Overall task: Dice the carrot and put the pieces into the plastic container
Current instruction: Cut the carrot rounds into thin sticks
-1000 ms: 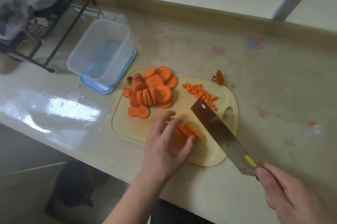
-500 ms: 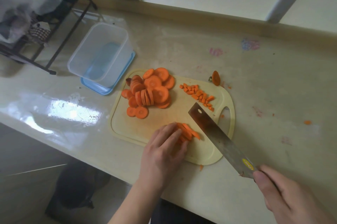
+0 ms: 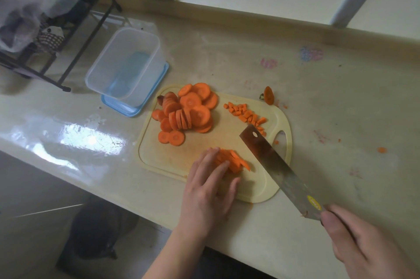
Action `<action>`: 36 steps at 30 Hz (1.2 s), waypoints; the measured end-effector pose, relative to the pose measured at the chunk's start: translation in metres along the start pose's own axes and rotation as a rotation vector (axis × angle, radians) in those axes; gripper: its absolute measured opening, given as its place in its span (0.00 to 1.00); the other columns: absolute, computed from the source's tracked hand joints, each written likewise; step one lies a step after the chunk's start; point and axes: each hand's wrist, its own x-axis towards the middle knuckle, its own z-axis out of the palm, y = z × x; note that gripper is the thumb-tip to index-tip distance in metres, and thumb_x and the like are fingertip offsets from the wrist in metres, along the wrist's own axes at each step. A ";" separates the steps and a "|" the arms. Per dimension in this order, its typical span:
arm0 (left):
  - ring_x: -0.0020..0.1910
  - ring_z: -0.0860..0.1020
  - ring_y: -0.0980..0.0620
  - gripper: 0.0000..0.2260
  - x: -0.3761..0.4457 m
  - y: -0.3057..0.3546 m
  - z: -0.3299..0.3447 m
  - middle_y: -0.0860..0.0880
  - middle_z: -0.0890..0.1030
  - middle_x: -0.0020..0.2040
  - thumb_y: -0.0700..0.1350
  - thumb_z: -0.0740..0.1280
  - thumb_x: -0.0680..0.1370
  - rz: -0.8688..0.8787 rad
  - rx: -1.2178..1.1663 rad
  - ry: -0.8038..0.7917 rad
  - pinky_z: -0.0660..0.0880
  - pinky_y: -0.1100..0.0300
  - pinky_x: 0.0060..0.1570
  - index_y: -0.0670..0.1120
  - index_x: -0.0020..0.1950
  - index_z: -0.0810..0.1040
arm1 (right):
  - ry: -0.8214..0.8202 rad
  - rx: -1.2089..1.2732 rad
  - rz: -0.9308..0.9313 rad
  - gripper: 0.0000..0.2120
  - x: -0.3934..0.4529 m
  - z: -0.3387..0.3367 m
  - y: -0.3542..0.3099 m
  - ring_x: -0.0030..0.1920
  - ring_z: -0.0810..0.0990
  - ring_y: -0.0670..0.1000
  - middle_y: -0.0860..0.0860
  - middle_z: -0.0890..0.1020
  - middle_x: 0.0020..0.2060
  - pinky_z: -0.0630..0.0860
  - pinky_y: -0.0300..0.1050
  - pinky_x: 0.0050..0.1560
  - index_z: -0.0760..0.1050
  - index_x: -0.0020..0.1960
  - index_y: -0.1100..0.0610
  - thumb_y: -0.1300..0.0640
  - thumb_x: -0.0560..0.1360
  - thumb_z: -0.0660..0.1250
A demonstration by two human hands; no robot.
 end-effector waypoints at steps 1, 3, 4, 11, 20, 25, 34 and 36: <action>0.66 0.78 0.41 0.18 0.003 0.001 -0.001 0.40 0.80 0.65 0.52 0.72 0.77 -0.009 0.014 -0.018 0.77 0.42 0.62 0.39 0.58 0.84 | 0.010 -0.006 -0.002 0.28 -0.001 -0.001 0.000 0.23 0.62 0.44 0.52 0.66 0.22 0.62 0.37 0.25 0.74 0.49 0.43 0.26 0.64 0.49; 0.68 0.75 0.42 0.23 0.010 0.007 0.000 0.44 0.80 0.66 0.57 0.71 0.77 -0.051 0.071 -0.069 0.75 0.42 0.64 0.42 0.64 0.82 | 0.018 -0.011 -0.003 0.26 -0.001 -0.001 0.002 0.23 0.62 0.44 0.51 0.66 0.22 0.63 0.37 0.25 0.74 0.49 0.44 0.29 0.65 0.49; 0.68 0.75 0.43 0.24 0.014 0.011 0.001 0.46 0.80 0.65 0.59 0.71 0.76 -0.074 0.092 -0.092 0.74 0.42 0.65 0.44 0.64 0.81 | 0.024 -0.011 -0.001 0.26 -0.002 -0.002 0.003 0.22 0.62 0.44 0.51 0.66 0.21 0.63 0.37 0.25 0.74 0.48 0.44 0.29 0.65 0.49; 0.60 0.75 0.47 0.17 0.022 0.015 0.015 0.52 0.83 0.58 0.57 0.72 0.74 -0.132 0.127 -0.064 0.67 0.46 0.61 0.48 0.57 0.84 | 0.041 0.028 0.057 0.38 -0.001 -0.006 0.009 0.22 0.63 0.45 0.51 0.67 0.21 0.68 0.44 0.28 0.73 0.49 0.44 0.17 0.61 0.43; 0.65 0.71 0.41 0.20 0.036 0.022 0.010 0.51 0.79 0.65 0.64 0.66 0.74 -0.230 0.283 -0.150 0.62 0.42 0.60 0.55 0.58 0.84 | 0.048 0.046 0.069 0.37 0.000 -0.004 0.009 0.21 0.62 0.43 0.53 0.68 0.22 0.68 0.44 0.27 0.74 0.48 0.42 0.17 0.60 0.43; 0.66 0.70 0.43 0.30 0.025 0.014 -0.009 0.48 0.76 0.68 0.66 0.63 0.76 -0.165 0.173 -0.178 0.64 0.45 0.63 0.49 0.71 0.76 | 0.049 0.025 0.082 0.39 0.001 -0.006 0.008 0.22 0.62 0.43 0.51 0.66 0.21 0.67 0.45 0.28 0.74 0.49 0.44 0.17 0.60 0.43; 0.50 0.75 0.48 0.13 0.017 -0.050 -0.043 0.50 0.81 0.51 0.57 0.72 0.78 0.239 0.107 -0.308 0.73 0.48 0.50 0.48 0.51 0.84 | 0.057 0.013 0.123 0.40 0.000 -0.007 0.006 0.24 0.67 0.55 0.49 0.64 0.20 0.67 0.47 0.28 0.74 0.50 0.45 0.17 0.60 0.44; 0.48 0.76 0.47 0.10 0.022 -0.046 -0.038 0.50 0.81 0.50 0.54 0.71 0.80 0.271 0.102 -0.289 0.73 0.48 0.49 0.48 0.50 0.84 | 0.048 0.010 0.123 0.40 -0.001 -0.007 0.006 0.25 0.67 0.56 0.49 0.64 0.20 0.67 0.47 0.28 0.74 0.50 0.47 0.17 0.61 0.44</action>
